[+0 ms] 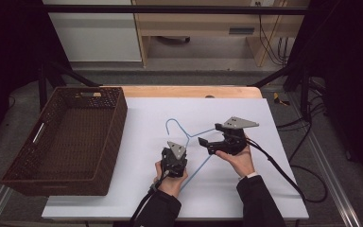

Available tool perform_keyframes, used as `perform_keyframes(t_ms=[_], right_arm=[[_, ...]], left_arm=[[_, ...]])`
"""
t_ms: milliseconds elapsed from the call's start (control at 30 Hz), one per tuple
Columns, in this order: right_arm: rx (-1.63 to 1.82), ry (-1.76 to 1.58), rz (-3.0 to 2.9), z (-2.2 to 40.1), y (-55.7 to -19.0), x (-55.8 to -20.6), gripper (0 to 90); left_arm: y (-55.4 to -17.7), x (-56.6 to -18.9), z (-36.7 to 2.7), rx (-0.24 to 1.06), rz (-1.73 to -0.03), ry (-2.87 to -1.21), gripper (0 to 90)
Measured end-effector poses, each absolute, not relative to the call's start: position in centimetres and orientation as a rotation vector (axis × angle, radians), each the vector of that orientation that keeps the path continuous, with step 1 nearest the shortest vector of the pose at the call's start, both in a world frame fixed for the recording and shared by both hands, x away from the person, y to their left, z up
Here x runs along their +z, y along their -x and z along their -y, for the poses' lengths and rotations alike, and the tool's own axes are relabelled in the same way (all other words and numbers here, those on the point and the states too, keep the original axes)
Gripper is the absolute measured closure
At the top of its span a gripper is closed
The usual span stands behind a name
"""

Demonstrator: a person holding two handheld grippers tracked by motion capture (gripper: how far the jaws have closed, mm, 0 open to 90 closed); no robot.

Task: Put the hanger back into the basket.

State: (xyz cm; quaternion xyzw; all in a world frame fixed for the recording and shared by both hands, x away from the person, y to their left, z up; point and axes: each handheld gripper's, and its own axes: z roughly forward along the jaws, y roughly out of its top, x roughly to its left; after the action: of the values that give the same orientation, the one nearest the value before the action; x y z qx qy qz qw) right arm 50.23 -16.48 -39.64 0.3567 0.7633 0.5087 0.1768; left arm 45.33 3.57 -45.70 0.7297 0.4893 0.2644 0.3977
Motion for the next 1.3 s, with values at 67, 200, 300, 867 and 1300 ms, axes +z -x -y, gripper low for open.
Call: perform_keyframes(t_ms=[67, 200, 300, 867, 1300], right_arm=[[1.444, -1.008, -2.161, 16.1, -50.7, -39.7, 13.7], [1.422, -1.005, -2.185, 15.4, -51.5, -39.8, 14.9], [1.396, -0.996, -2.201, 14.7, -52.2, -40.0, 15.2], [1.349, -0.980, -2.293, 11.5, -54.4, -41.5, 34.2], [1.331, -0.991, -2.355, 10.6, -55.2, -42.4, 59.2]], left_arm=[[-45.3, -45.7, -3.6, 0.673, -1.236, -1.847, 87.4], [-45.1, -45.6, -3.6, 0.685, -1.224, -1.856, 87.4], [-45.0, -45.6, -3.5, 0.689, -1.220, -1.850, 87.4], [-44.8, -45.5, -3.4, 0.694, -1.203, -1.851, 87.4], [-44.7, -45.5, -3.3, 0.692, -1.193, -1.853, 87.4]])
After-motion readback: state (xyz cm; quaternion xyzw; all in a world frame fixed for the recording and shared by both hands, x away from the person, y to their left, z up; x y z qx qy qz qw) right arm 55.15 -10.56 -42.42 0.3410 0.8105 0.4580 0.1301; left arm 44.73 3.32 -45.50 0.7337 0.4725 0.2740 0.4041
